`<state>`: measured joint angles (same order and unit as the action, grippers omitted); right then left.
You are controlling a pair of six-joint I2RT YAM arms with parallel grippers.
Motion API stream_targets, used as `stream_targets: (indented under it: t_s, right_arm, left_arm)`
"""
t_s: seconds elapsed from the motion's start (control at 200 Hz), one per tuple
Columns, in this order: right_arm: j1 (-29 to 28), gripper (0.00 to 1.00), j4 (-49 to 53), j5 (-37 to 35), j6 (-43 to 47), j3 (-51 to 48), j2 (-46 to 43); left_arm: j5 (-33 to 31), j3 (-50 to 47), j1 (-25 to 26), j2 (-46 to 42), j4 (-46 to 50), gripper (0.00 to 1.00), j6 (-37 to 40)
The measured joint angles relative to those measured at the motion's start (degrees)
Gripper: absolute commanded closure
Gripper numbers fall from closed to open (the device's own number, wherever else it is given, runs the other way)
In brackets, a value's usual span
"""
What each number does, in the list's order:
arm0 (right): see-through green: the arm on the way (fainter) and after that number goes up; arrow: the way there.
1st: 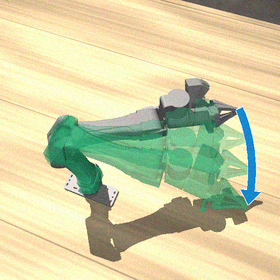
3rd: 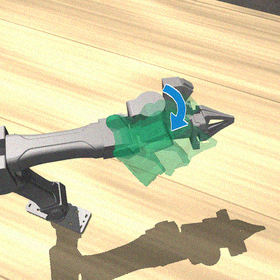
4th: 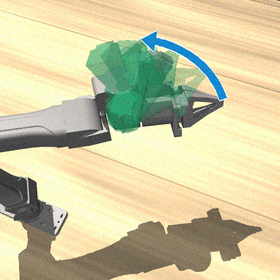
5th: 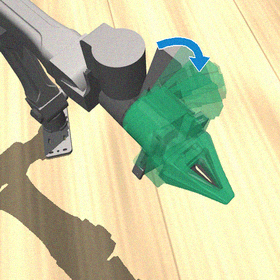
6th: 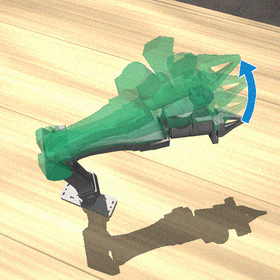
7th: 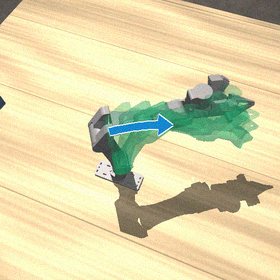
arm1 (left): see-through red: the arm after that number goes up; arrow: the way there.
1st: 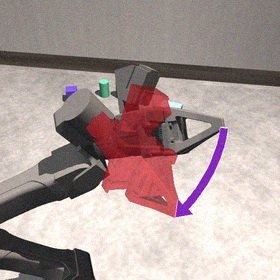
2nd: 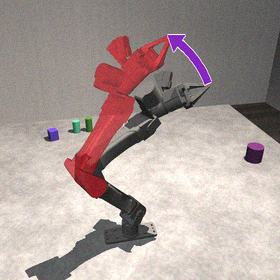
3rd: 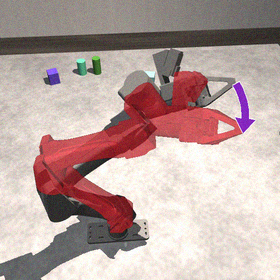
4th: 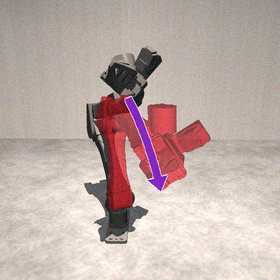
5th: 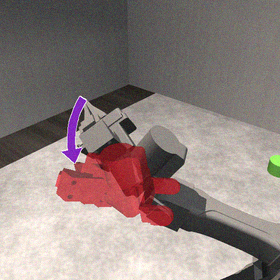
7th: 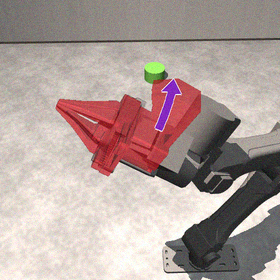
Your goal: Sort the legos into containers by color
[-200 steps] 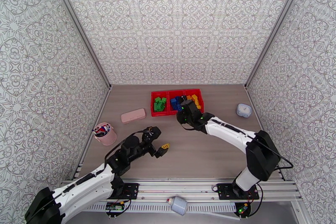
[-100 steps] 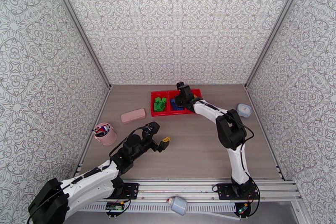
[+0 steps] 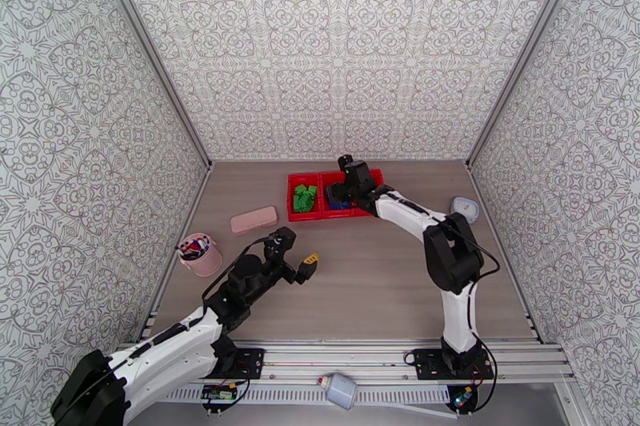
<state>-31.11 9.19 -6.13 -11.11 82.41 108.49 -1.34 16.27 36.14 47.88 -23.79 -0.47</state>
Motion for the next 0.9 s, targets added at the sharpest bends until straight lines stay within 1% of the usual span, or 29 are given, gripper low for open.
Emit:
stream_targets:
  t_s: [0.18, 0.225, 0.35, 0.475, 0.56, 0.7, 0.835, 0.9]
  right_arm:
    - [0.3, 0.04, -6.8, -4.8, 0.7, -18.3, -17.7]
    - [0.5, 0.0, -8.3, -6.3, 1.0, -22.5, -21.4]
    - [2.7, 0.0, -12.8, -11.4, 2.8, -33.4, -30.2]
    - [6.0, 0.0, -17.2, -14.9, 5.5, -42.4, -36.2]
    - [8.6, 0.0, -19.9, -16.5, 6.9, -46.7, -38.2]
    - [13.2, 0.0, -25.6, -18.1, 9.0, -52.0, -38.1]
    - [18.1, 0.0, -34.5, -17.7, 9.5, -56.2, -34.6]
    - [20.1, 0.0, -36.7, -17.4, 9.5, -56.9, -32.0]
  left_arm:
    - [-3.7, 0.0, -7.2, -1.5, 0.3, 0.0, 0.5]
    - [-5.0, 0.0, -8.9, -1.5, 0.5, 0.0, 1.0]
    - [-9.5, 0.0, -12.1, -1.5, 0.9, 0.0, 4.1]
    - [-13.2, -0.2, -15.6, -0.1, 0.0, 0.0, 6.5]
    - [-14.1, -0.7, -18.8, 3.2, -1.5, 0.0, 6.7]
    - [-15.1, -2.2, -22.7, 11.5, -6.3, 0.0, 6.7]
    - [-15.4, -2.9, -26.3, 18.9, -10.7, 0.0, 6.6]
    - [-15.1, -2.8, -28.1, 21.5, -13.0, 0.0, 6.5]
